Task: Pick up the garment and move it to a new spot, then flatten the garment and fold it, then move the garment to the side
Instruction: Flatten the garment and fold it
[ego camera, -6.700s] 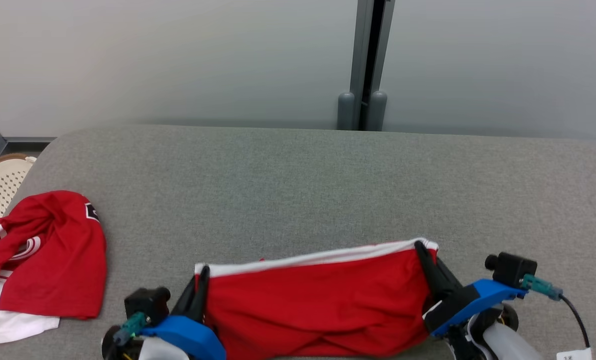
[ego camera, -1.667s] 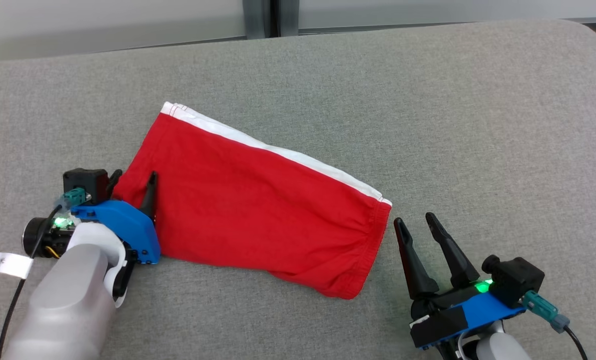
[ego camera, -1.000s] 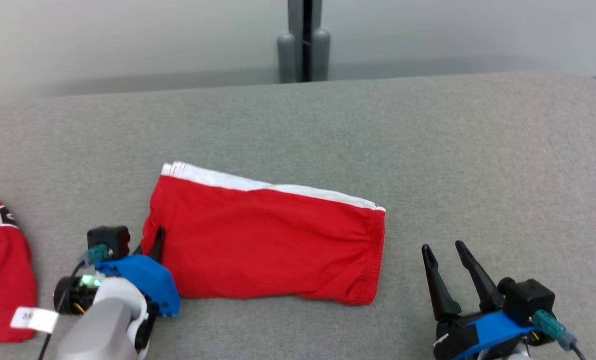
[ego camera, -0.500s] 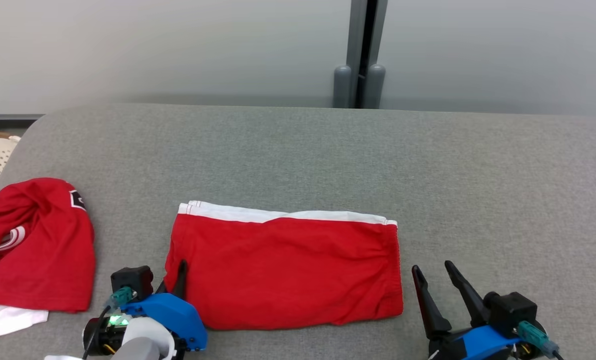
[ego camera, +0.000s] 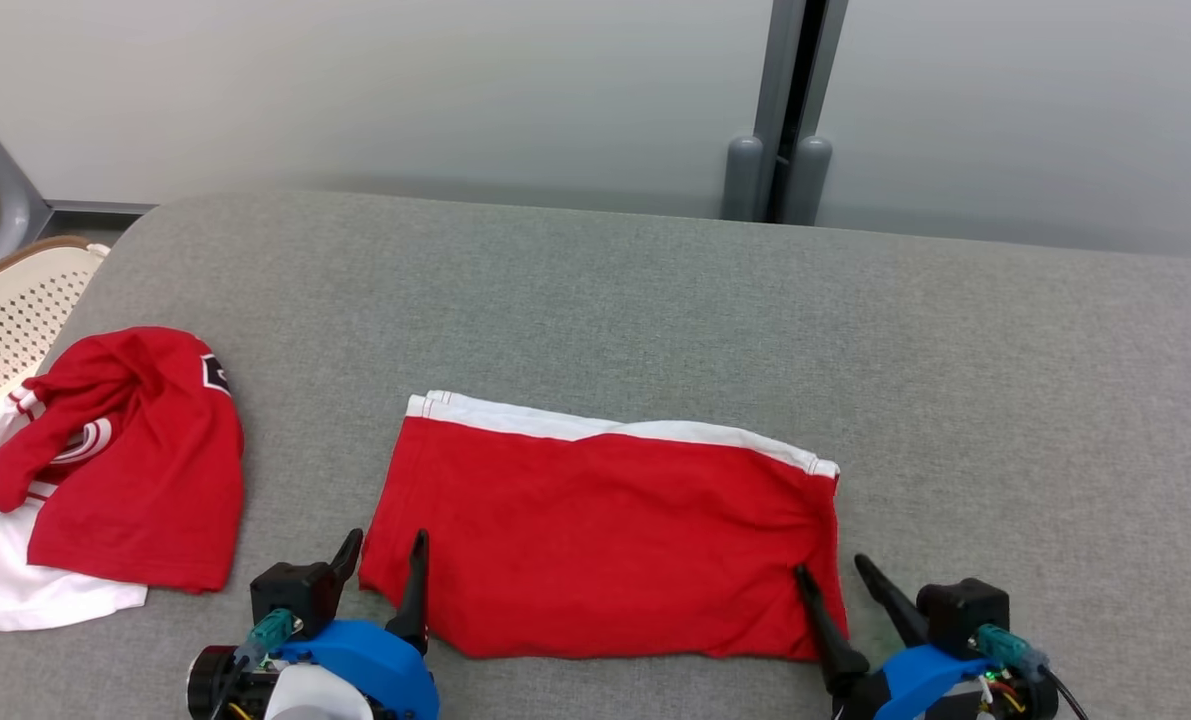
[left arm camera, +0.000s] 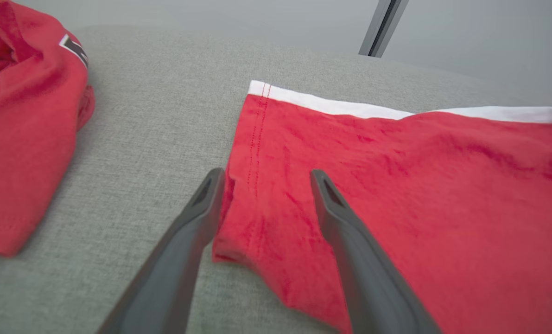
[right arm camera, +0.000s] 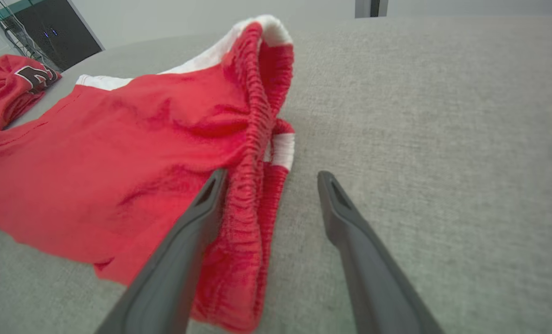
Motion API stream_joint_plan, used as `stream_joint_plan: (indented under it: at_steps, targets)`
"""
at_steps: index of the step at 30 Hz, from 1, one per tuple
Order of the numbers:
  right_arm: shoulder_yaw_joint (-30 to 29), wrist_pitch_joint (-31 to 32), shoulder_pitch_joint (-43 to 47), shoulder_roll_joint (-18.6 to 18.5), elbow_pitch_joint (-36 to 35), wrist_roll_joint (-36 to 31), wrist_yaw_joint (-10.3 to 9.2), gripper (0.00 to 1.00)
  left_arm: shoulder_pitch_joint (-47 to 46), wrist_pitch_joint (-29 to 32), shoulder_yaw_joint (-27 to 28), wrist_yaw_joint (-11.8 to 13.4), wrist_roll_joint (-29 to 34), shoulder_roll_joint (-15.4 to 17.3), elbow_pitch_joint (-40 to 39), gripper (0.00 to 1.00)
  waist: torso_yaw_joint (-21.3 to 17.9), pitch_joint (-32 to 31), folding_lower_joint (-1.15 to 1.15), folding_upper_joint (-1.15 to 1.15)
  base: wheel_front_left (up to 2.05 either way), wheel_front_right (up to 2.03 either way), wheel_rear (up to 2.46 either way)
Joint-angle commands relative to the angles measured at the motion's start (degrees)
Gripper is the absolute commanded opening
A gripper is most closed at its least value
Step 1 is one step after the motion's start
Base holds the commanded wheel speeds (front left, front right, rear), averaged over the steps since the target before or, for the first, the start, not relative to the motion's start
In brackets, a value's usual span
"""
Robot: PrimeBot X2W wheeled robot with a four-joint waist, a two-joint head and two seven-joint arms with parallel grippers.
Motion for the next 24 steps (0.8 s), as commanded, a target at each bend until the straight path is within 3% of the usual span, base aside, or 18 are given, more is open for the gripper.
stream_joint_plan:
  at_steps: [1,5,6,8,10,11,17,24]
  targets:
    - [0.3,-0.2,-1.1,-0.1,1.9,1.1,0.0,1.0,0.6,-0.3,0.5,-0.3,0.7,0.0,-0.1,1.0,0.3,0.0,0.0,0.0,0.0,0.0,0.0]
    - [3.3,0.0,-2.1,-0.1,7.6,3.8,0.0,1.0,0.8,-0.3,1.5,-1.1,2.2,-0.6,0.1,1.0,1.0,0.2,0.0,0.0,0.0,0.0,0.0]
    - [3.9,0.0,-2.1,-0.1,8.5,4.5,0.0,0.95,0.9,-0.3,1.8,-1.4,2.5,-0.7,0.1,1.0,1.1,0.2,0.0,0.0,0.0,0.0,0.0]
    - [5.4,0.1,-1.6,0.0,9.9,6.3,0.0,0.42,1.0,-0.3,2.4,-1.6,3.2,-0.7,0.2,1.0,1.1,0.3,0.0,0.0,0.0,0.0,0.0]
    - [6.3,0.3,-1.3,0.0,10.8,7.8,-0.01,0.08,1.0,-0.3,3.1,-1.9,3.8,-0.9,0.3,1.0,1.0,0.4,0.0,0.0,0.0,0.0,0.0]
    - [6.6,0.3,-1.1,0.0,11.1,8.7,-0.01,0.0,1.1,-0.3,3.5,-2.0,4.0,-0.9,0.3,1.0,0.9,0.4,0.0,0.0,0.0,0.0,0.0]
    - [3.6,0.2,-1.5,-0.4,10.1,11.3,-0.07,0.0,1.5,-0.3,5.0,-2.5,5.7,-1.5,0.1,1.0,0.1,0.7,0.0,0.0,0.0,0.0,0.0]
    - [-10.2,-0.1,-3.7,-1.1,8.9,5.6,-0.06,0.0,2.0,-0.3,6.2,-3.4,7.3,-2.3,0.3,1.0,-1.7,0.5,0.0,0.0,0.0,0.0,0.0]
